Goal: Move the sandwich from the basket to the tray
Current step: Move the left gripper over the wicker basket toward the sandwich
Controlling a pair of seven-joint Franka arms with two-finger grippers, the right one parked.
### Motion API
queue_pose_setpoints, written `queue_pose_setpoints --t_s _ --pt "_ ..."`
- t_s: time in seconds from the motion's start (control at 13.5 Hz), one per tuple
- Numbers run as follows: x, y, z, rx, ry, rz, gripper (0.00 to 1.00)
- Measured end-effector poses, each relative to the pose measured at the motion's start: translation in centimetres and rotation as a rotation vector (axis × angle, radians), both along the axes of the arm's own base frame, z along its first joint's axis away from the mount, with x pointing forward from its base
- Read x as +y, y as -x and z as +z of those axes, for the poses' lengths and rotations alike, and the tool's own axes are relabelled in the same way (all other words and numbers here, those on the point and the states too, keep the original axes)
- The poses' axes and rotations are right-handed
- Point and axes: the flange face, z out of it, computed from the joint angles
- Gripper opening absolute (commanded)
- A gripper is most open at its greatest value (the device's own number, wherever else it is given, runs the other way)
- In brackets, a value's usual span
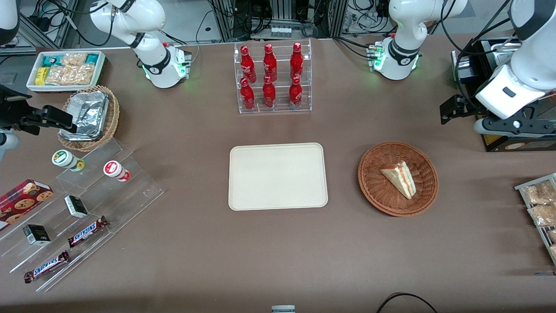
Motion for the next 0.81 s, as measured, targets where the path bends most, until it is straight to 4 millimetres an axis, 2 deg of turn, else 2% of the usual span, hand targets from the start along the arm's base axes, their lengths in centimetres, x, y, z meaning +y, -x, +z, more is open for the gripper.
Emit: queue_pose_setpoints --t_s 0.22,0.37,0.59,0.81 --pt "0.2 0.1 -0.2 0.004 -0.001 0.002 1.0" --pt "0.2 0.3 -2.2 0.046 -0.006 0.002 1.0" --pt "0.1 0.3 -7.5 0.082 -0.009 0.0 1.0" --pt "0.0 0.5 -14.2 0.055 -0.007 0.008 1.0"
